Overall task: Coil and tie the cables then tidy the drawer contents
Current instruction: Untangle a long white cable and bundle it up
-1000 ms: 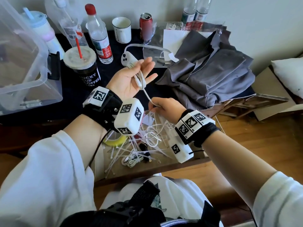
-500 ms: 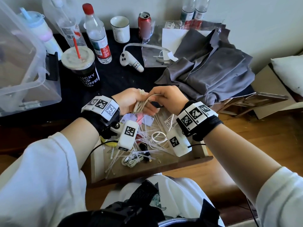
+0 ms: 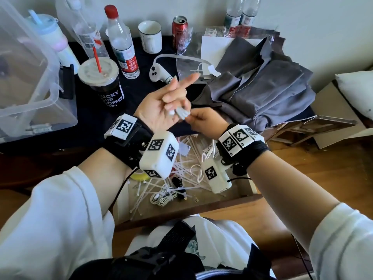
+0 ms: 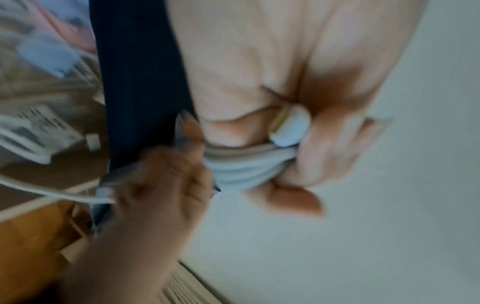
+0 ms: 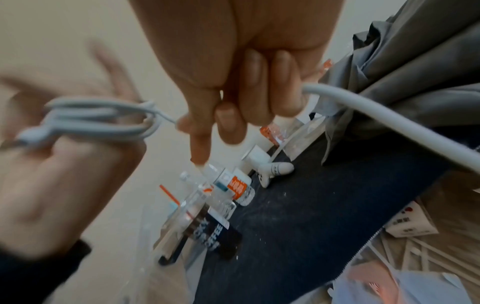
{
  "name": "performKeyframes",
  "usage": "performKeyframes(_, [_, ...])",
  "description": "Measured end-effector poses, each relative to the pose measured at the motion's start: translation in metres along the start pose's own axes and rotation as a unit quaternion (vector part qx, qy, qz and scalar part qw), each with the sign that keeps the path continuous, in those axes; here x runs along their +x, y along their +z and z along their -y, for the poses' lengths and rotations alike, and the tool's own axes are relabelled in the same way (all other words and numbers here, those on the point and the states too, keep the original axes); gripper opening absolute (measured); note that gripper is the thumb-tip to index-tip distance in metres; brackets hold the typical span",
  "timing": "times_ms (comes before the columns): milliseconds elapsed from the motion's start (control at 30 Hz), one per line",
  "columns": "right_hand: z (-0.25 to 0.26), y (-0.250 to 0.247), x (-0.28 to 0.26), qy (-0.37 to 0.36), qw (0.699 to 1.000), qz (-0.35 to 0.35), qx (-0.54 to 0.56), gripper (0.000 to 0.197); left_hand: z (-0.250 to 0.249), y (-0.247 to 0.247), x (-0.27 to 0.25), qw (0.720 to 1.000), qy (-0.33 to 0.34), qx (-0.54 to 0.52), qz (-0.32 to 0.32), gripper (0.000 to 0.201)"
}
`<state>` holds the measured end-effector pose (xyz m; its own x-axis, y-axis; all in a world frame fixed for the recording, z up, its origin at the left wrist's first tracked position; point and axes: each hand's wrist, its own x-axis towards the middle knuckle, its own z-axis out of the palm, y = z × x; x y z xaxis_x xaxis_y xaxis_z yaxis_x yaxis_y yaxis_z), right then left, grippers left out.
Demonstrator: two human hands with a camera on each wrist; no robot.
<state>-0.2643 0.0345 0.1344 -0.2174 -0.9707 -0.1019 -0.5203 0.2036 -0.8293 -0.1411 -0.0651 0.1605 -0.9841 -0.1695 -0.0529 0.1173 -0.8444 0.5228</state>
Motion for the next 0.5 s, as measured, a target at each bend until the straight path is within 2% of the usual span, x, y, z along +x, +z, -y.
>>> performKeyframes(67, [0.006,0.005,-0.002,0.001,0.993,0.065,-0.098,0.020,0.005,0.005,0.008,0.983,0.080,0.082,-0.146,0.042])
performKeyframes(133, [0.013,0.004,-0.003,-0.008,0.983,0.090,-0.158,0.024,0.009,0.003,0.014,0.964,0.109,0.128,-0.206,0.029])
performKeyframes(200, [0.018,0.003,-0.003,-0.017,0.976,0.095,-0.195,0.027,0.013,-0.001,0.016,0.953,0.098,0.168,-0.234,0.018])
performKeyframes(300, [0.019,0.002,-0.005,-0.024,0.968,0.085,-0.233,0.024,0.014,-0.009,0.014,0.926,0.076,0.250,-0.273,0.012])
performKeyframes(400, [0.020,-0.001,-0.009,-0.033,0.965,0.080,-0.248,0.022,0.014,-0.006,0.007,0.918,0.039,0.282,-0.275,0.027])
performKeyframes(500, [0.022,-0.004,-0.013,-0.041,0.966,0.088,-0.238,0.019,0.012,-0.005,-0.002,0.931,-0.007,0.269,-0.245,0.050])
